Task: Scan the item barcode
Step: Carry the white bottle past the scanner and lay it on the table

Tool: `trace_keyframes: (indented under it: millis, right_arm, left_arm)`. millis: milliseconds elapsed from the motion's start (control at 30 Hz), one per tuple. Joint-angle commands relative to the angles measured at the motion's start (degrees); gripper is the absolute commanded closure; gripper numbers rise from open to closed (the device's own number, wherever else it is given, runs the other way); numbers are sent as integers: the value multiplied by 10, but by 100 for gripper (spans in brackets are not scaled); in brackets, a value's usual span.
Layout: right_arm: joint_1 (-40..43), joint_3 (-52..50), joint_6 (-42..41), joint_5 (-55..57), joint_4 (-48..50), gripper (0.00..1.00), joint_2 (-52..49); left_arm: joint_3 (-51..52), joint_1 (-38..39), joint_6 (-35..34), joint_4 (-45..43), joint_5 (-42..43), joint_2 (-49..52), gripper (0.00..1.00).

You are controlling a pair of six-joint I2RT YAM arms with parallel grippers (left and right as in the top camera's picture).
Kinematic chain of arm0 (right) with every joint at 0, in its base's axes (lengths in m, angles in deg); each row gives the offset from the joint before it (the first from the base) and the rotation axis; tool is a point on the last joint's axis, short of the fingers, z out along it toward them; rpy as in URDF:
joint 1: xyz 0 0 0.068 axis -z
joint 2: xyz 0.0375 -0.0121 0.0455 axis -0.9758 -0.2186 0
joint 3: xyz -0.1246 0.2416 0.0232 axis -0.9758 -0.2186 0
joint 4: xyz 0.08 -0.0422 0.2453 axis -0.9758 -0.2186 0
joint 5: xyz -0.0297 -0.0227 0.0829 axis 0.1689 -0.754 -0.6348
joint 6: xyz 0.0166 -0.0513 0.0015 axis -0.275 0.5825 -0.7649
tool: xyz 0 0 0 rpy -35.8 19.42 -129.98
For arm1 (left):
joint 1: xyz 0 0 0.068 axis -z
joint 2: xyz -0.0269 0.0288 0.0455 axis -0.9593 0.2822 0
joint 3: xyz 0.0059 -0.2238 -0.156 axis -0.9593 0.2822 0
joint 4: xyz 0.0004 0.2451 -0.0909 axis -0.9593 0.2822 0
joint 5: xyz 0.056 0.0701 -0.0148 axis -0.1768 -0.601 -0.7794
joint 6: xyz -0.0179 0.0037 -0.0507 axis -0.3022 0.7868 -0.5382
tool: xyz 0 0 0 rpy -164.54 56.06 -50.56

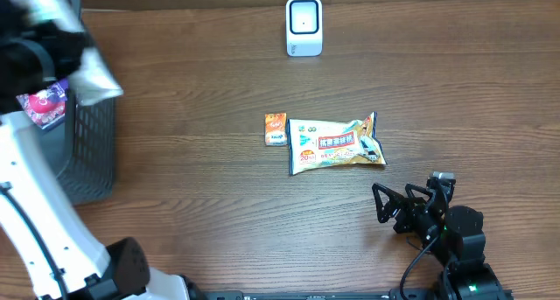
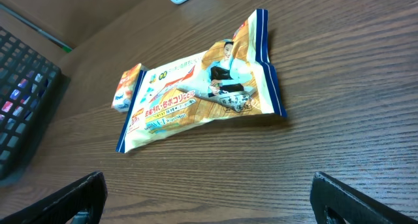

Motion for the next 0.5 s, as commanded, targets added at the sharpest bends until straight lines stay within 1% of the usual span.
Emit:
trace_keyframes:
  millis: [0,133,233,333,367,467]
  right_arm:
    - [-2,10,2,5,-3,0,2]
    - [-2,10,2,5,-2,0,2]
    - [-2,10,2,5,0,0,2]
    - [-2,10,2,6,2,0,2]
    - [-2,10,2,6,2,0,2]
    - [-2,10,2,6,3,0,2]
  left_arm:
    - [-12,89,46,25,44,3,93]
    - [7,192,84,87,-11,31,93]
    - [50,259,90,108,-72,42,94]
    - [115,312,90,84,-103,42,96]
    - [148,329,87,62,-124,42,96]
    - [221,359,76,-7,-150,42,96]
